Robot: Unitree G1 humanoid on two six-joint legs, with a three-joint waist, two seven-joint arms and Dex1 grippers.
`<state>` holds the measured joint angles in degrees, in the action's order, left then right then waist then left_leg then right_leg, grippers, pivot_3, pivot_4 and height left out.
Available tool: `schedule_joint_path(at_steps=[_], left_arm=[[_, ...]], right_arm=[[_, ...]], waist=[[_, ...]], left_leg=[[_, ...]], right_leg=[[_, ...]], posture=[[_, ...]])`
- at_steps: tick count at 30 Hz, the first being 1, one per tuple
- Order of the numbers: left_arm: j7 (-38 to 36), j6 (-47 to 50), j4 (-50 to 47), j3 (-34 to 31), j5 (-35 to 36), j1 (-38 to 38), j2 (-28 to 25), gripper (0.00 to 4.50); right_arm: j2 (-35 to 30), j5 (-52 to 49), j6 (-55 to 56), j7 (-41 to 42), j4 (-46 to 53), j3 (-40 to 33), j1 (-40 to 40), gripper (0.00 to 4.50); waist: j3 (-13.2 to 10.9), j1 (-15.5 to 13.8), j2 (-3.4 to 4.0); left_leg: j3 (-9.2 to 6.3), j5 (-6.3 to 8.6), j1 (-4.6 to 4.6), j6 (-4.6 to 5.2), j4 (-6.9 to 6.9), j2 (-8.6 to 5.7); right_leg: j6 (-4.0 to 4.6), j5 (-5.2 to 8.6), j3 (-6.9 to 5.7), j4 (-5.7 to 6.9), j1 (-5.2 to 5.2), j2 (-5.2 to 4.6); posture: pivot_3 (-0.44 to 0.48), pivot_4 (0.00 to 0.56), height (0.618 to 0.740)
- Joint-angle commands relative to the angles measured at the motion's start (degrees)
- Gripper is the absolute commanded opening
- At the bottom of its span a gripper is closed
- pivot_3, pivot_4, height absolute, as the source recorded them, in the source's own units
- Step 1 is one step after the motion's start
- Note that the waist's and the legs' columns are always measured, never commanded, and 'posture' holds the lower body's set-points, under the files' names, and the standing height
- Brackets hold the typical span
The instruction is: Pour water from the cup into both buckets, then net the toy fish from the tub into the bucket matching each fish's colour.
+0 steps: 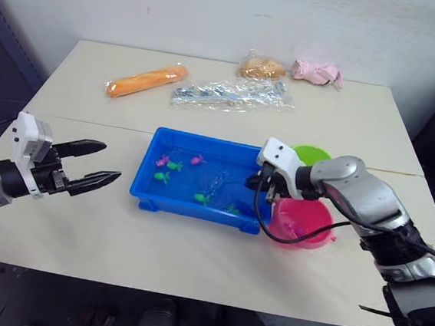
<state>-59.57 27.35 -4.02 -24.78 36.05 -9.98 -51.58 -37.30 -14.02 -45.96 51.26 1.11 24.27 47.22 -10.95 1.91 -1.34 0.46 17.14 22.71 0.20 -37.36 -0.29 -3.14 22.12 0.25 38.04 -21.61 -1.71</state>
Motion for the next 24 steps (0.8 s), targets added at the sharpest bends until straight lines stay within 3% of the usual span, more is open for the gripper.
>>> schedule_joint_path(at_steps=[1,12,24], left_arm=[[-0.1,-1.0,-1.2,-1.9,0.0,0.8,-0.6,4.36],[0.1,-1.4,-1.2,-2.3,0.1,1.7,-0.7,4.36],[-1.3,-3.7,2.9,0.8,-2.7,-3.1,-2.6,4.36]], right_arm=[[2.5,2.3,2.2,-1.4,-2.0,-1.0,1.6,0.0],[9.8,5.0,5.1,-5.1,-6.8,-3.5,1.3,0.0],[10.6,6.3,8.6,-6.4,-6.8,-5.7,-1.1,0.0]], waist=[[0.0,0.0,0.0],[0.0,0.0,0.0],[0.0,0.0,0.0]], left_leg=[[0.0,0.0,0.0,0.0,-0.02,0.0],[0.01,0.0,0.01,0.0,-0.27,0.0],[-0.01,-0.01,-0.01,0.02,-0.41,0.0]], right_leg=[[0.0,0.0,0.0,0.02,0.0,0.0],[0.0,0.0,0.0,0.36,-0.03,0.0],[0.0,0.0,-0.01,0.6,-0.05,0.01]], posture=[[0.0,0.15,0.74],[0.0,0.15,0.74],[0.0,0.15,0.74]])
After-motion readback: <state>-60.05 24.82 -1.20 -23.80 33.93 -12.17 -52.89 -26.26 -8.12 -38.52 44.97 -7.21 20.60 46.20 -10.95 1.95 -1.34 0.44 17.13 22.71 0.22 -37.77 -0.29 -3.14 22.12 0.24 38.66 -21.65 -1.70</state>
